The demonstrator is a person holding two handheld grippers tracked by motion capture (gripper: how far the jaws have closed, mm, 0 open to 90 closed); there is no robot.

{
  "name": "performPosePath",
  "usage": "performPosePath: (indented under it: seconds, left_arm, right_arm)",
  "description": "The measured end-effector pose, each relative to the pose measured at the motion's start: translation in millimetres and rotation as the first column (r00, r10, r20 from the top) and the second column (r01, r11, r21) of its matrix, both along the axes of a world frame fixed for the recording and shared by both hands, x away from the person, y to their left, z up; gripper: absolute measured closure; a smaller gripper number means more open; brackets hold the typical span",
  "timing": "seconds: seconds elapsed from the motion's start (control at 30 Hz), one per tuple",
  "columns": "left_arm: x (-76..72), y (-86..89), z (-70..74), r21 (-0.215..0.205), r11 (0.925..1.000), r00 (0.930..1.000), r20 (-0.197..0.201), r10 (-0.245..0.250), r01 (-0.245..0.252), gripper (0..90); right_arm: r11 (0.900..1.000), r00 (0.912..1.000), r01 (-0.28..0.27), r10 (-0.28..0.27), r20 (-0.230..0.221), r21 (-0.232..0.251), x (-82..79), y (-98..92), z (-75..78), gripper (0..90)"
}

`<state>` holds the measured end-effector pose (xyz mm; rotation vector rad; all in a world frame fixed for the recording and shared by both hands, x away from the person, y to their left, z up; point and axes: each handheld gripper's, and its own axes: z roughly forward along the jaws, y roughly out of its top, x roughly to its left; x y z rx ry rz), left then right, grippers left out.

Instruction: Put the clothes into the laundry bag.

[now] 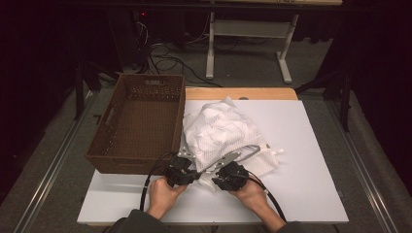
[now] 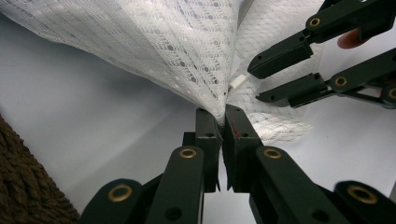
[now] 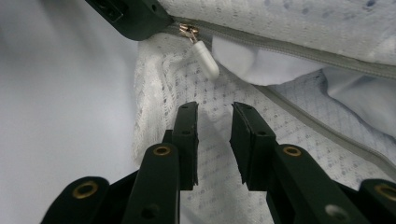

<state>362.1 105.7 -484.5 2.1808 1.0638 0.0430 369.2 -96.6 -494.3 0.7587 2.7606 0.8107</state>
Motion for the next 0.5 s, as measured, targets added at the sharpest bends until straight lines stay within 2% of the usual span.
performPosePath:
  seconds: [0.23, 0.5]
  left_arm:
    - [-1.1, -0.5, 1.2, 0.008, 1.0000, 0.9999, 0.014, 0.000, 0.000, 85.0]
    - [-1.1, -0.9, 1.0, 0.010, 0.9999, 0.9999, 0.012, -0.001, 0.001, 85.2]
  right_arm:
    - [1.000, 0.9998, -0.015, 0.015, -0.011, -0.006, -1.1, 5.3, -3.4, 72.6]
    - [1.000, 0.9995, -0.028, 0.028, -0.011, 0.000, -0.7, 9.8, -3.7, 72.7]
